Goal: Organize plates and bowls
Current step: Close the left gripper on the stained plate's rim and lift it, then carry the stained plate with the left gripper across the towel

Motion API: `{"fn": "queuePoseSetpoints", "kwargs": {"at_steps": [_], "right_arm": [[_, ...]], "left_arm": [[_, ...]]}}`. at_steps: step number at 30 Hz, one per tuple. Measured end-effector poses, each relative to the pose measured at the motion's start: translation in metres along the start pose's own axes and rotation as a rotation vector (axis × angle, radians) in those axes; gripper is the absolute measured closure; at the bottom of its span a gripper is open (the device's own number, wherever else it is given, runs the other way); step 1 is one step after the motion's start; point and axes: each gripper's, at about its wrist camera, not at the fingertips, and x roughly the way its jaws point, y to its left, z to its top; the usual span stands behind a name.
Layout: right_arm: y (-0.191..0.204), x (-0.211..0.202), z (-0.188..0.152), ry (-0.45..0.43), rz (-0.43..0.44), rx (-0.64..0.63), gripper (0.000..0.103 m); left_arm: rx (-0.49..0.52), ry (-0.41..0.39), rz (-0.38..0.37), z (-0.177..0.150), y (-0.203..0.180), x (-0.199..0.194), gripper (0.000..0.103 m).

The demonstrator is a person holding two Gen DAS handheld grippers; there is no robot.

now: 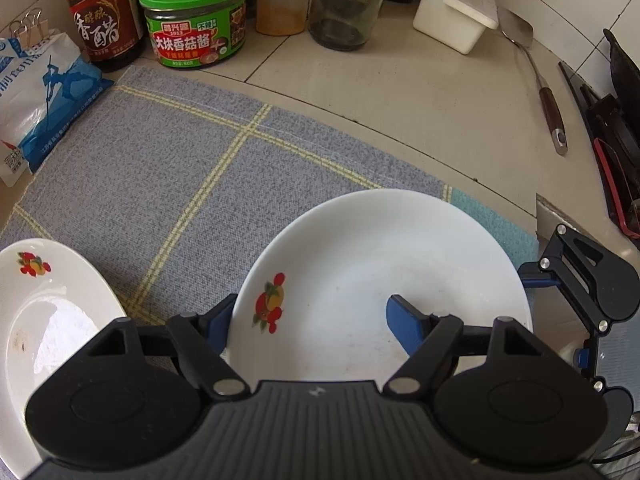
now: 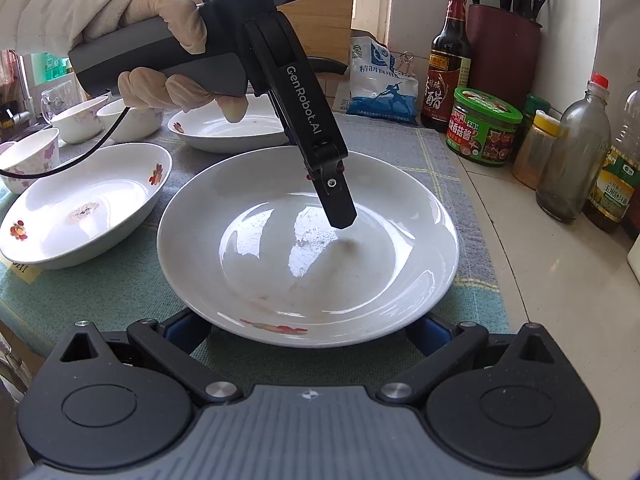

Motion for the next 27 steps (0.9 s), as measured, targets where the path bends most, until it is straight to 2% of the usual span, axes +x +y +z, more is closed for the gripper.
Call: {"fn": "queuePoseSetpoints", "kwargs": {"at_steps": [10, 27], "right_arm": [[-0.029, 0.013, 0.021, -0.013, 0.002, -0.017, 0.0], [-0.078, 0.054, 0.043, 0.0, 0.01, -0.024, 0.0]], "left_arm": [[-0.009, -0.041, 0.015, 0.031, 0.018, -0.004, 0.026], [-0.046, -0.071, 0.029, 0.078, 0.052, 0.016, 0.026]]}}
